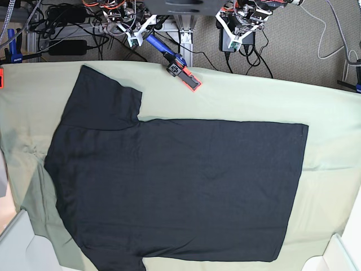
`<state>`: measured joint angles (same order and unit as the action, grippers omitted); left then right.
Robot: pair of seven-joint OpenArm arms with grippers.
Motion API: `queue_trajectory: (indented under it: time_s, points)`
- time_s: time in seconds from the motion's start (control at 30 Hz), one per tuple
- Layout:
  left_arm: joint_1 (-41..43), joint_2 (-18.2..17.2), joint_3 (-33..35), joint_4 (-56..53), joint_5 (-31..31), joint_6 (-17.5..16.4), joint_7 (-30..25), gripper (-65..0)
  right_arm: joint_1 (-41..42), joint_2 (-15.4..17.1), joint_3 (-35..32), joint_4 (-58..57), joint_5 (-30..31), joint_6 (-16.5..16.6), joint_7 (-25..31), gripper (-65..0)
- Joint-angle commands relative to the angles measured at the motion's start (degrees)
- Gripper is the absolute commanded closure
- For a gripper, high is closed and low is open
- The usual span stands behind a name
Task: Fold the T-shirt properly
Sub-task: 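Move both grippers from rest toward the black T-shirt's shoulders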
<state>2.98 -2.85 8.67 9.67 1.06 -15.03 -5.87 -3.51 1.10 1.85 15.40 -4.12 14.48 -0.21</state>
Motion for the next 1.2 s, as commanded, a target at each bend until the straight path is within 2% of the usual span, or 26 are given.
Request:
queue_trajectory:
  time_s: [0.0,0.33,0.43,0.5,0.57,0.67,0.77,0.83,1.0,1.07,1.17]
  points:
    - [0.1,0.0,0.0,0.2,0.0,0.4,-0.4,-28.6,-0.2,0.1,-0.1,0.3,0.0,-2.3,0.4,-31.7]
    - [0.1,0.0,0.0,0.2,0.0,0.1,-0.3,-28.6,-0.1,0.1,-0.1,0.3,0.0,-2.3,0.4,-31.7]
    - [0.1,0.0,0.0,0.2,0.0,-5.0,0.1,-28.6,-0.1,0.1,-0.1,0.4,0.0,-2.3,0.4,-31.7]
    - [0.1,0.0,0.0,0.2,0.0,-8.6,3.0,-28.6,-0.2,0.1,-0.1,0.7,0.0,-2.3,0.4,-31.7]
    - [0.1,0.0,0.0,0.2,0.0,-8.8,5.2,-28.6,-0.2,0.2,-0.1,1.2,0.0,-2.3,0.4,-31.7]
    - [0.4,-0.3,0.0,0.2,0.0,-9.1,5.2,-28.6,-0.3,0.3,-0.1,1.5,0.0,-2.3,0.3,-31.7]
    - [2.1,-1.4,0.0,1.0,-0.3,-12.8,4.5,-28.6,-2.7,1.4,-0.1,2.6,-1.1,-2.0,0.1,-31.7]
    - [4.2,-2.7,0.0,2.9,-1.5,-13.1,3.5,-28.6,-5.6,2.6,-0.1,4.7,-2.4,-0.6,0.1,-31.7]
    - [11.3,-7.1,0.0,11.6,-5.6,-13.2,0.9,-28.6,-15.7,6.6,-0.2,14.2,-1.2,3.2,0.1,-31.7]
    - [14.2,-8.8,-0.1,16.4,-6.7,-16.0,1.0,-28.6,-20.1,8.4,-0.2,19.5,1.4,3.9,-0.3,-31.7]
    - [18.8,-11.1,-1.7,24.6,-9.2,-21.4,1.0,-28.6,-26.6,11.2,-0.2,28.6,5.7,4.0,-4.3,-31.7]
